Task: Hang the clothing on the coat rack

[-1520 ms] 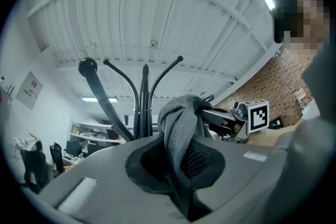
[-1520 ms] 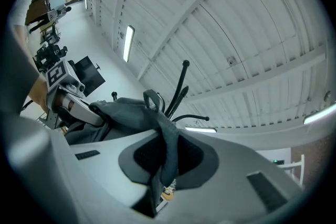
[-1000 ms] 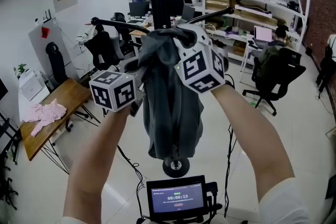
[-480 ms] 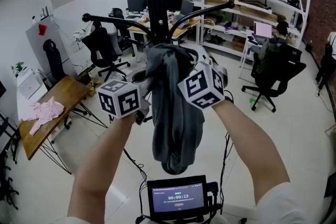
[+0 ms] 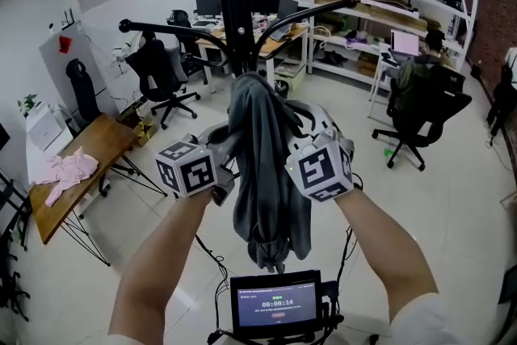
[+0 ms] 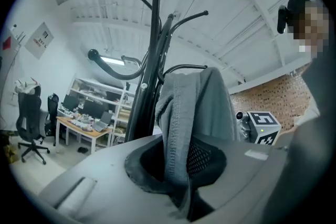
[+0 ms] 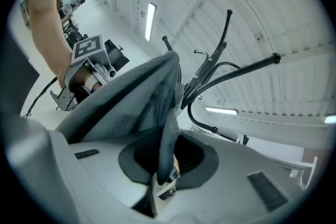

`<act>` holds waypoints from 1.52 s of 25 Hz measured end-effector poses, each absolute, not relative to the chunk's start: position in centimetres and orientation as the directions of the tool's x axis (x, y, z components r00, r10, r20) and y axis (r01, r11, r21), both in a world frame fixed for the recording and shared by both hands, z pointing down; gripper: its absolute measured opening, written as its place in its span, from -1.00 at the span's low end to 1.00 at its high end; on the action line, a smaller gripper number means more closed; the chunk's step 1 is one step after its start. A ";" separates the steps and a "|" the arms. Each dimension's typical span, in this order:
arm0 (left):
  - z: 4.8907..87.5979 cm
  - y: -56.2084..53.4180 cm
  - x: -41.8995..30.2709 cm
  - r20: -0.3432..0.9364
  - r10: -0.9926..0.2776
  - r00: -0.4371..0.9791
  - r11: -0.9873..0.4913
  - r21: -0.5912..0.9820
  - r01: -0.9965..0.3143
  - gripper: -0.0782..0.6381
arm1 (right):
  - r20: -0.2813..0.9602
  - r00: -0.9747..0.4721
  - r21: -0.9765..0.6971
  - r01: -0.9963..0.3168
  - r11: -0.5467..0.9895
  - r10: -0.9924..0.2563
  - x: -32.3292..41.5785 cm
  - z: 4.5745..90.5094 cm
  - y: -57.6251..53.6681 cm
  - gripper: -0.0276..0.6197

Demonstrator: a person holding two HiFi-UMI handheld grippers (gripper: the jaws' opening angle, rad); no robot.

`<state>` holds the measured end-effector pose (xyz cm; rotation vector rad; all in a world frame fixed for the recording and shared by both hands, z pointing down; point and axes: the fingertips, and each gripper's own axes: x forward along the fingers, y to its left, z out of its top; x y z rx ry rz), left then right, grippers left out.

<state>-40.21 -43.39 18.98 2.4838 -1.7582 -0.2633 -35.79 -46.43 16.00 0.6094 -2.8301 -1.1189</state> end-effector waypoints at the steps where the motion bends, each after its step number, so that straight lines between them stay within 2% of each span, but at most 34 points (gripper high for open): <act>1: 19.0 -43.2 -40.0 -0.105 -0.942 0.320 -0.334 0.172 -0.927 -0.68 | -0.116 -0.924 0.656 -0.347 0.670 -0.364 -35.4 16.2 -46.1 -0.82; 6: 19.2 -41.7 -39.7 -0.170 -0.941 0.291 -0.318 0.165 -0.933 -0.66 | -0.156 -0.929 0.632 -0.356 0.689 -0.337 -34.6 16.7 -44.1 -0.82; 15: 19.7 -37.9 -40.7 -0.300 -0.926 0.230 -0.311 0.260 -0.914 -0.44 | -0.155 -0.935 0.634 -0.341 0.694 -0.318 -33.6 17.9 -43.2 -0.75; 26: 22.0 -35.6 -43.0 -0.299 -0.945 0.131 -0.229 0.321 -0.919 -0.42 | -0.120 -0.946 0.619 -0.309 0.722 -0.303 -33.4 20.3 -43.2 -0.74; 38: 24.3 -31.5 -40.6 -0.285 -0.953 0.101 -0.192 0.314 -0.930 -0.43 | -0.139 -0.947 0.579 -0.316 0.751 -0.291 -31.9 21.2 -43.4 -0.68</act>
